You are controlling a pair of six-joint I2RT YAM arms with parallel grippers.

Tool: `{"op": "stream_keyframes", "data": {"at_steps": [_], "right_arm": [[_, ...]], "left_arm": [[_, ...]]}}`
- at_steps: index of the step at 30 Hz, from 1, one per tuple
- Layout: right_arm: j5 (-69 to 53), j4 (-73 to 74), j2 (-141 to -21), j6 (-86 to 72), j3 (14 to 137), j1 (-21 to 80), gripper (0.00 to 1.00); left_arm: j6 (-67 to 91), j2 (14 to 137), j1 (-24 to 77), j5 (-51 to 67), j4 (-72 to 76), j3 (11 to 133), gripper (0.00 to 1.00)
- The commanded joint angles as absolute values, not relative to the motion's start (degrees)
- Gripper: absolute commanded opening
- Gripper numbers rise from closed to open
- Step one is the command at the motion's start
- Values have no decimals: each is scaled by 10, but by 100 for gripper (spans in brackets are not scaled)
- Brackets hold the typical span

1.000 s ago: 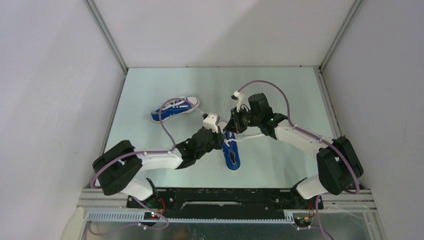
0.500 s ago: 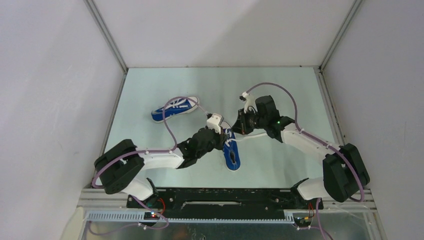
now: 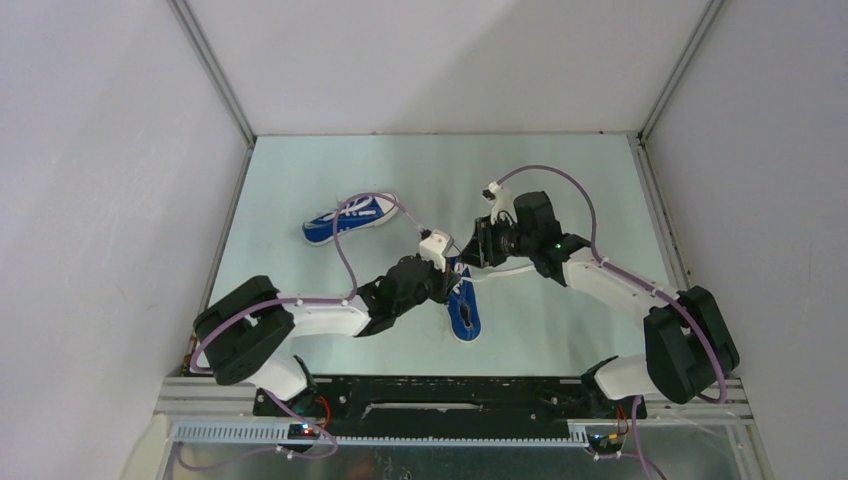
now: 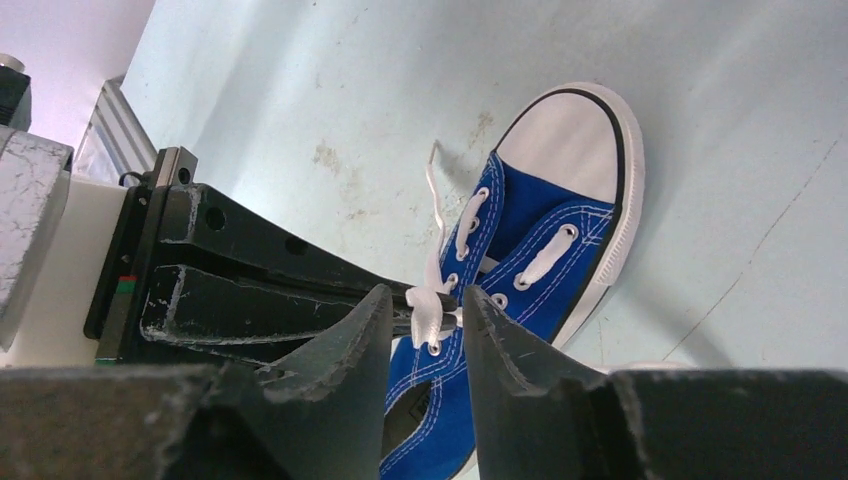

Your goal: Tie the shoes

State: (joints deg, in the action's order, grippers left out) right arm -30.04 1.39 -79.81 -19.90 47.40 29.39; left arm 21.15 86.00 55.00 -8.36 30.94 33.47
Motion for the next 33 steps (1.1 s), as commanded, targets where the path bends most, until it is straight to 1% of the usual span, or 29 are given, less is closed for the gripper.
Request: {"op": "stream_keyframes", "data": {"at_steps": [1,3,4,7,9,13,14,15,16,28,29,30,31,32,33], "right_arm": [[-326,-12,-807,-199,491,292,29],[-328,-7,-806,-198,491,292,25],[-328,-6,-805,-197,491,292,25],[-327,-3,-802,-193,491,292,34],[-325,11,-801,-191,491,292,35],[-333,13,-804,-193,491,290,17],[-335,12,-804,-196,491,289,7],[-336,11,-804,-198,491,288,2],[-336,12,-803,-202,491,285,0],[-319,24,-773,-208,491,268,0],[-321,25,-771,-206,491,268,4],[-321,29,-771,-206,491,268,10],[-322,31,-772,-206,491,268,26],[-323,33,-772,-207,491,267,31],[-327,33,-772,-207,490,268,38]], "left_arm": [[194,855,552,-78,322,353,0],[192,854,552,-82,317,354,0],[191,853,552,-83,316,355,0],[187,851,552,-86,311,355,0],[183,849,552,-85,306,356,0],[176,843,552,-89,297,357,0],[173,840,552,-90,296,357,0],[172,838,552,-90,295,355,0],[169,836,552,-91,291,355,0],[158,836,551,-91,283,358,0],[157,837,551,-91,283,358,0],[157,836,551,-91,283,357,0],[157,836,551,-91,285,356,0],[155,835,551,-91,285,356,0],[155,834,551,-91,285,357,0]]}}
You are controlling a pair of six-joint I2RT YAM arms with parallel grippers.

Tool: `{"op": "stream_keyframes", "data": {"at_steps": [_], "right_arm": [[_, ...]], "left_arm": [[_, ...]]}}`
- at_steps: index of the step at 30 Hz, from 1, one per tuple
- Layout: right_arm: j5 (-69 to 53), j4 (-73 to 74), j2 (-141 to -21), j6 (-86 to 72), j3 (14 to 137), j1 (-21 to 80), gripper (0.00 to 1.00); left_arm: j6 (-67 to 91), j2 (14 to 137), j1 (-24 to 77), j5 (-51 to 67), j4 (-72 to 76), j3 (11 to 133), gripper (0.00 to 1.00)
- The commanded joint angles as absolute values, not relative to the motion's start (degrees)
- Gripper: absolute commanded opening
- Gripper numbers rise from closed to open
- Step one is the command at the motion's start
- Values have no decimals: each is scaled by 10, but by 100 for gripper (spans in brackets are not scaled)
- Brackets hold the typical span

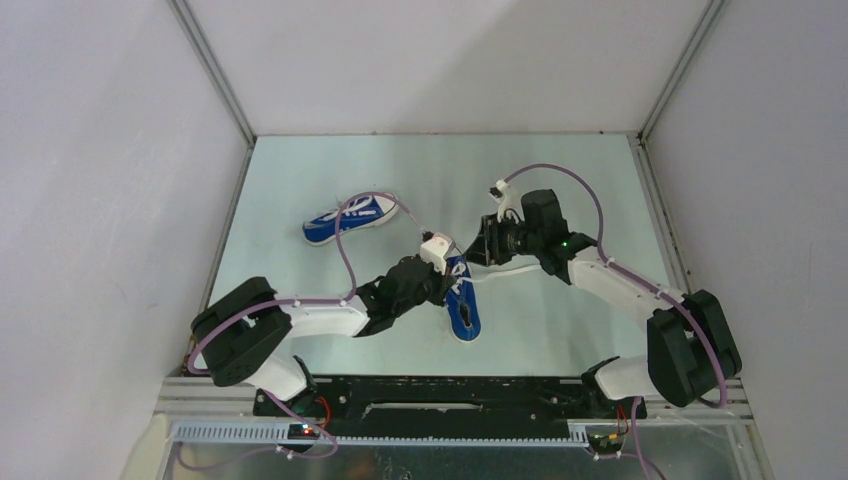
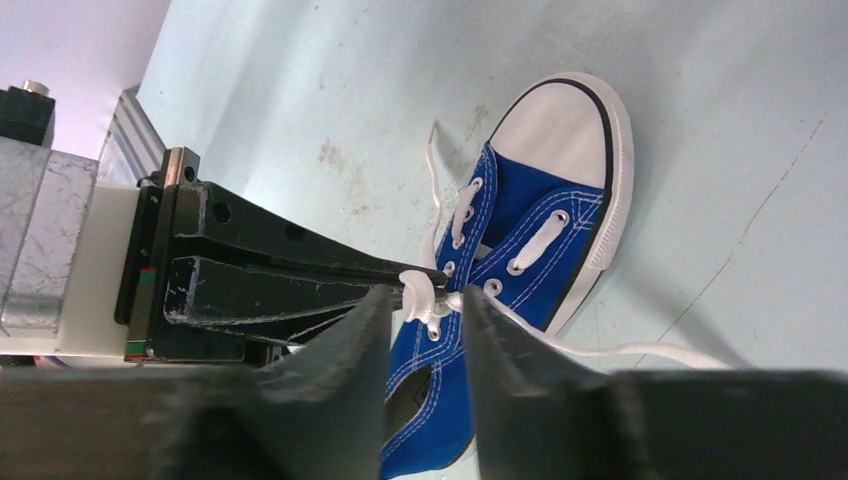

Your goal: Tie the shoes

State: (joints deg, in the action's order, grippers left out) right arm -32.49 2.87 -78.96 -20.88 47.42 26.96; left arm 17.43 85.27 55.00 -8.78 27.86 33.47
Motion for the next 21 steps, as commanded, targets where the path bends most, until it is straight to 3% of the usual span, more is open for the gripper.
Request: {"op": "stream_keyframes", "data": {"at_steps": [1,5,10,18,19,21], "right_arm": [[-330,29,-771,-207,488,271,41],[-333,18,-779,-206,486,288,47],[-338,9,-801,-213,486,295,44],[-346,6,-809,-218,486,292,24],[-345,6,-808,-217,486,289,11],[-339,9,-803,-219,486,282,0]], "left_arm": [[154,833,550,-91,286,356,0],[149,830,550,-91,286,359,0],[148,825,550,-93,289,358,0],[145,819,550,-94,292,357,0],[145,819,549,-94,293,357,0],[144,822,549,-93,294,356,0]]}}
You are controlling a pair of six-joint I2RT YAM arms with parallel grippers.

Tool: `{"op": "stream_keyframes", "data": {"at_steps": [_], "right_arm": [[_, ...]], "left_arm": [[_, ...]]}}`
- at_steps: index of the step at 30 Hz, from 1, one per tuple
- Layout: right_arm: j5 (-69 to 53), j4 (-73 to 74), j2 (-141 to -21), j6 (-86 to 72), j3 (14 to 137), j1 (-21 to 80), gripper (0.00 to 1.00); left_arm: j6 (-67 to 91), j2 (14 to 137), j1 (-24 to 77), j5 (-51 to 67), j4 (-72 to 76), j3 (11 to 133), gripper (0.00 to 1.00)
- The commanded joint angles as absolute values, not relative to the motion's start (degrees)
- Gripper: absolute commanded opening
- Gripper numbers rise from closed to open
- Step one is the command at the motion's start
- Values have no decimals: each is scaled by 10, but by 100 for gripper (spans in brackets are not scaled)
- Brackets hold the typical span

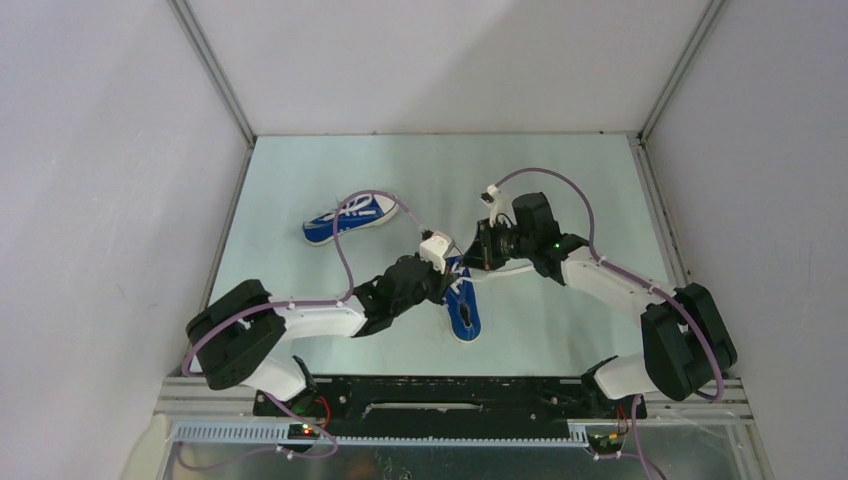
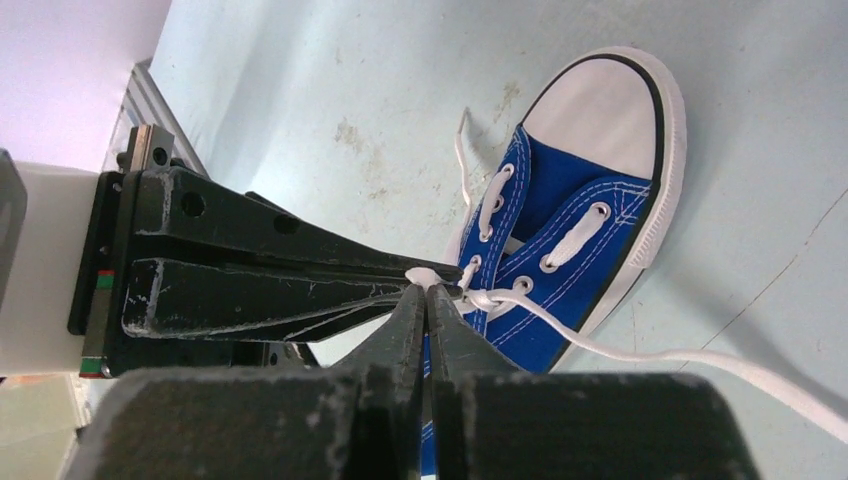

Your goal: Tie the shoes

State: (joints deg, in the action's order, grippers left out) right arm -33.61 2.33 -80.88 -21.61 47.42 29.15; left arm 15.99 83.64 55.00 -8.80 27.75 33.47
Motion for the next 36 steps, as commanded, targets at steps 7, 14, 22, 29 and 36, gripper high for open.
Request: {"op": "stream_keyframes", "data": {"at_steps": [7,14,22,29,36], "right_arm": [[-317,25,-776,-218,486,264,4],[-284,45,-752,-223,476,262,47],[63,198,-698,-371,447,245,73],[166,302,-712,-624,445,294,64],[156,278,-759,-772,450,329,65]], "left_arm": [[154,828,542,-102,299,347,0],[149,825,536,-96,300,343,0],[148,828,530,-85,309,338,0],[150,834,529,-77,338,327,0],[141,828,529,-77,374,306,0]]}}
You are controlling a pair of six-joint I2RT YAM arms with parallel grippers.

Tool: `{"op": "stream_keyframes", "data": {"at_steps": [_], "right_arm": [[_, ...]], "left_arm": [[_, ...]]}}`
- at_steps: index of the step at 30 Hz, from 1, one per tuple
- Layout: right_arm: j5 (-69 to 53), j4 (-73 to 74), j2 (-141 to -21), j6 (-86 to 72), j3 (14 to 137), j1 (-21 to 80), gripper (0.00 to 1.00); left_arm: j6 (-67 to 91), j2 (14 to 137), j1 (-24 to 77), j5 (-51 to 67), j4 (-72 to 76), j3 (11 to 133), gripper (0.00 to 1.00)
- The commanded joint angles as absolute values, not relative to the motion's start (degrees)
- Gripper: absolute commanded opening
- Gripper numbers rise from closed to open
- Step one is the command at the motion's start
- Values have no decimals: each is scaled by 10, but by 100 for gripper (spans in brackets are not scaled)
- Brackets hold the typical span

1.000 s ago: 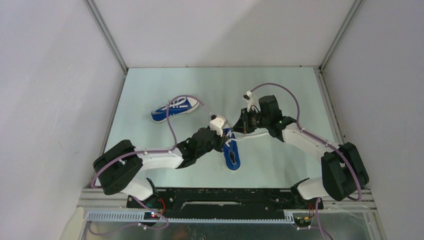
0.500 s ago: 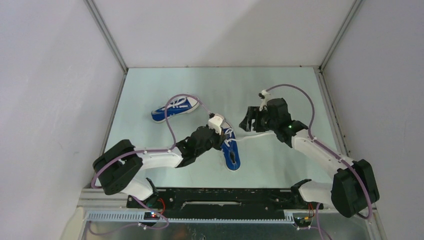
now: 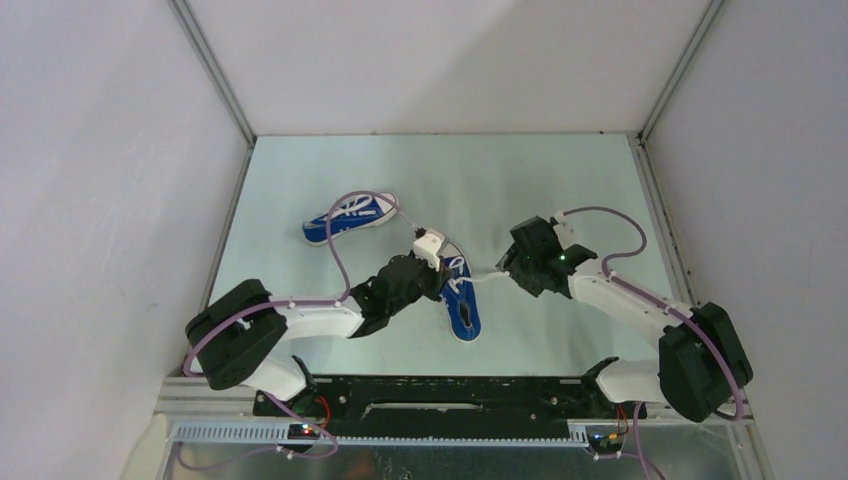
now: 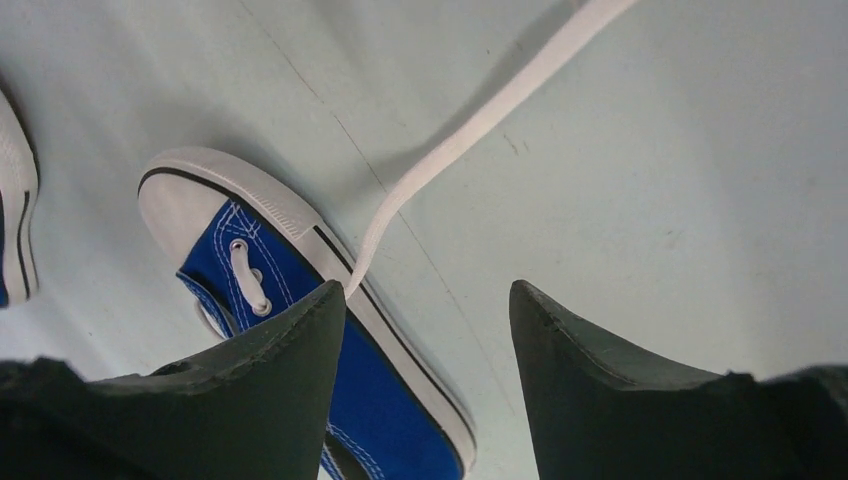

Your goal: Tie the shoes

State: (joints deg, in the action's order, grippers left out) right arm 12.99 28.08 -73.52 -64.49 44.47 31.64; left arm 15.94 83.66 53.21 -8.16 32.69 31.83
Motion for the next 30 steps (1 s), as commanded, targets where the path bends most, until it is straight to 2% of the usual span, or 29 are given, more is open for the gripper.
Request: {"op": "stream_keyframes", "data": {"at_steps": [1,9,16,18,20,21,23,30], "right_arm": [[151,262,-774,-787,450,329,65],[85,183,-867,-834,453,324,63],[20,131,-940,-784,463,291,60],[19,129,-948,-776,465,284,55],[19,125,-951,-766,465,278,43],[18,123,-947,-755,465,274,25],[22,114,-931,-724,465,270,2],[62,130,-834,-546,463,287,0]], "left_arm": [[139,828,530,-76,378,303,0],[122,826,529,-76,414,281,0],[115,828,529,-73,427,275,0],[114,831,529,-74,427,277,0],[112,830,529,-74,427,277,0],[112,830,529,-75,427,278,0],[112,831,529,-77,426,278,0],[110,848,528,-70,382,309,0]]}}
